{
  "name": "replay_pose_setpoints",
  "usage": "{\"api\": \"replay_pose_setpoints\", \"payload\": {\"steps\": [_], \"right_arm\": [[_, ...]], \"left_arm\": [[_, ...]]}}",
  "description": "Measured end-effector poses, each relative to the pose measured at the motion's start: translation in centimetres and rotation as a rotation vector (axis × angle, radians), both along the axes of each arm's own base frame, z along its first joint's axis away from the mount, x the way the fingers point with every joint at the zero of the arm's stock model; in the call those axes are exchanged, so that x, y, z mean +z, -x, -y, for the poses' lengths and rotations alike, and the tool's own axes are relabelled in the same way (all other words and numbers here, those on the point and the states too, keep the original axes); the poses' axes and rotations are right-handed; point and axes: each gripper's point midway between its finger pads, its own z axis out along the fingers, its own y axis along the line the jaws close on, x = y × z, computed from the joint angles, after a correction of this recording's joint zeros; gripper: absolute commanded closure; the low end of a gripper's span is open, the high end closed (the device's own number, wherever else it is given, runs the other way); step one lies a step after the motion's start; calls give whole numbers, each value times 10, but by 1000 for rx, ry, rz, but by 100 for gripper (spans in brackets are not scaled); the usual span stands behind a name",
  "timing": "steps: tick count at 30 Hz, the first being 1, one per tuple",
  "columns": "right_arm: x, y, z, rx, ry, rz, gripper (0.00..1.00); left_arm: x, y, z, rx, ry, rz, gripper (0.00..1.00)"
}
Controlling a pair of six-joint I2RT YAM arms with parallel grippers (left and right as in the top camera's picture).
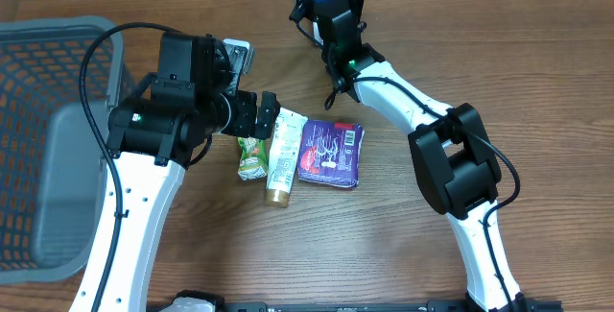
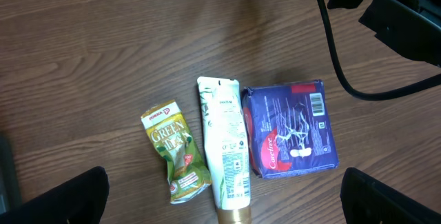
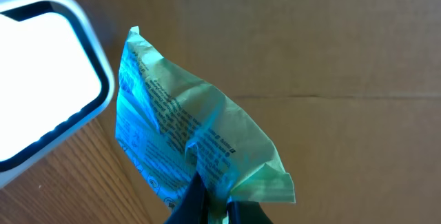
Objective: Scan the item barcode
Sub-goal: 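Carry the tissue pack to the white scanner and hold it in front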
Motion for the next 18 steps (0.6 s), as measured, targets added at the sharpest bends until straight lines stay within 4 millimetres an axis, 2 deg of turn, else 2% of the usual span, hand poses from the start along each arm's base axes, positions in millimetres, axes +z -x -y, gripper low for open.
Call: {"api": "replay_pose_setpoints", "payload": {"steps": [4,6,7,10,12,14,16,17,18], "right_arm": [[1,0,3,-22,-31,11,96],[-7,4,5,-31,-18,-36,96],[-17,8,7,-35,-1,-91,96],[-28,18,10,-32,-8,-178,96],[-17,27,11,-25,-32,-207,96],[6,41,16,-25,-76,-234,96],[63,68,24,-30,-234,-224,96],[76,77,27,-35,-283,-224,96],[102,93,31,-34,-387,-215,96]], "left_arm": [[0,0,0,0,0,0,0],[0,0,0,0,0,0,0],[0,0,0,0,0,0,0],[0,0,0,0,0,0,0],[0,0,0,0,0,0,1],[0,0,0,0,0,0,0],[0,0,0,0,0,1,0],[0,0,0,0,0,0,0],[0,0,0,0,0,0,0]]}}
